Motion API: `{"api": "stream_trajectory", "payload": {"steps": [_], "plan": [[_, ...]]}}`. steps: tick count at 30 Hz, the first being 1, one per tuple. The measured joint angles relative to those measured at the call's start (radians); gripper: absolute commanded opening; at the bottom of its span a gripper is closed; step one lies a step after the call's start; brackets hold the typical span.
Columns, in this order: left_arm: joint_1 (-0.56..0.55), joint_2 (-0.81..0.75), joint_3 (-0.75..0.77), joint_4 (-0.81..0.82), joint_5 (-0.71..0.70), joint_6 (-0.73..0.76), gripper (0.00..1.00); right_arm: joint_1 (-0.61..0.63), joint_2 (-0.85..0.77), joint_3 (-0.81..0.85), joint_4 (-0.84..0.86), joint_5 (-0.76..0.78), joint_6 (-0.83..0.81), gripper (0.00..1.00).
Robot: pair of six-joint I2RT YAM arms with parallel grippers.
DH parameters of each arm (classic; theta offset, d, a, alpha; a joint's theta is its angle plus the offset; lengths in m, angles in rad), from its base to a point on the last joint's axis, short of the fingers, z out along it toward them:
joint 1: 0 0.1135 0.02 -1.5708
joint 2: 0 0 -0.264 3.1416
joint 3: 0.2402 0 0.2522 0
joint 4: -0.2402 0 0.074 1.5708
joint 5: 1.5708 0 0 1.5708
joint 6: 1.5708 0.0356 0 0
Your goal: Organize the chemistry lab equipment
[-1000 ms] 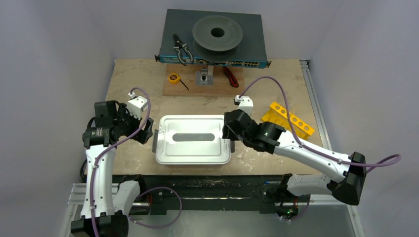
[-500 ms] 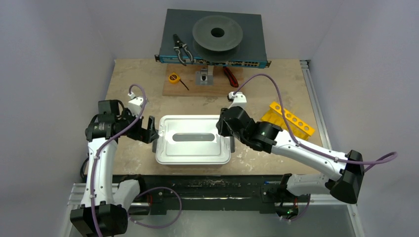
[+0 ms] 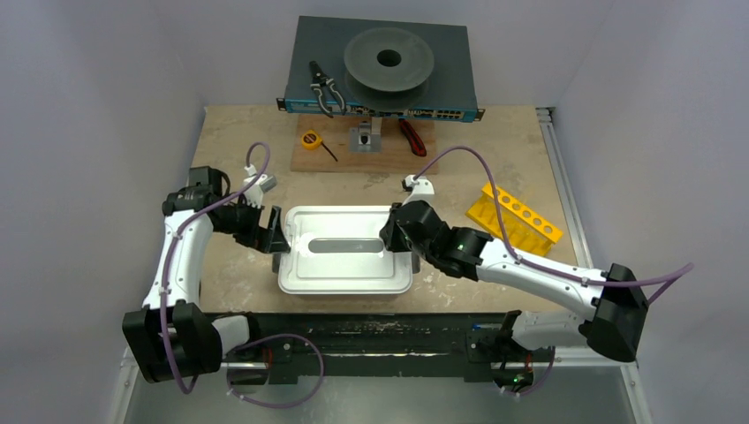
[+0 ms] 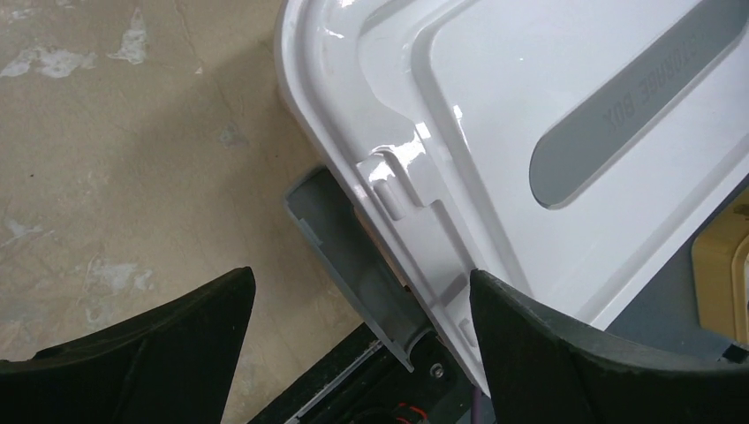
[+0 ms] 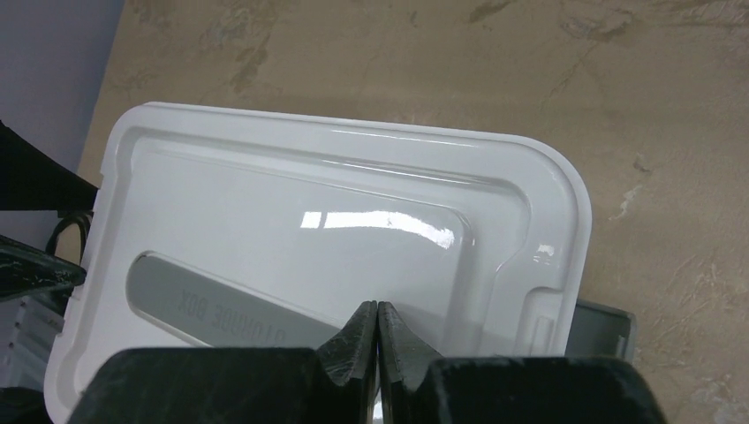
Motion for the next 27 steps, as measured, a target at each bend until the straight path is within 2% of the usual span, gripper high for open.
{"api": "stream_trajectory", "payload": {"steps": [1, 2, 13, 27], "plan": [[0.0, 0.011, 0.006, -0.01, 0.012, 0.016, 0.72, 0.0, 0.0, -0.002, 0.006, 0.002, 0.007, 0.03], [0.0, 0.022, 0.008, -0.016, 0.023, 0.029, 0.69, 0.0, 0.0, -0.005, 0.009, 0.008, 0.015, 0.02], [-0.009, 0.074, 0.021, 0.0, 0.06, 0.031, 0.68, -0.074, 0.029, -0.014, 0.07, 0.023, 0.068, 0.0], [-0.12, 0.158, 0.114, 0.152, -0.006, -0.104, 0.49, -0.207, 0.106, -0.005, 0.148, 0.037, 0.056, 0.0]]}}
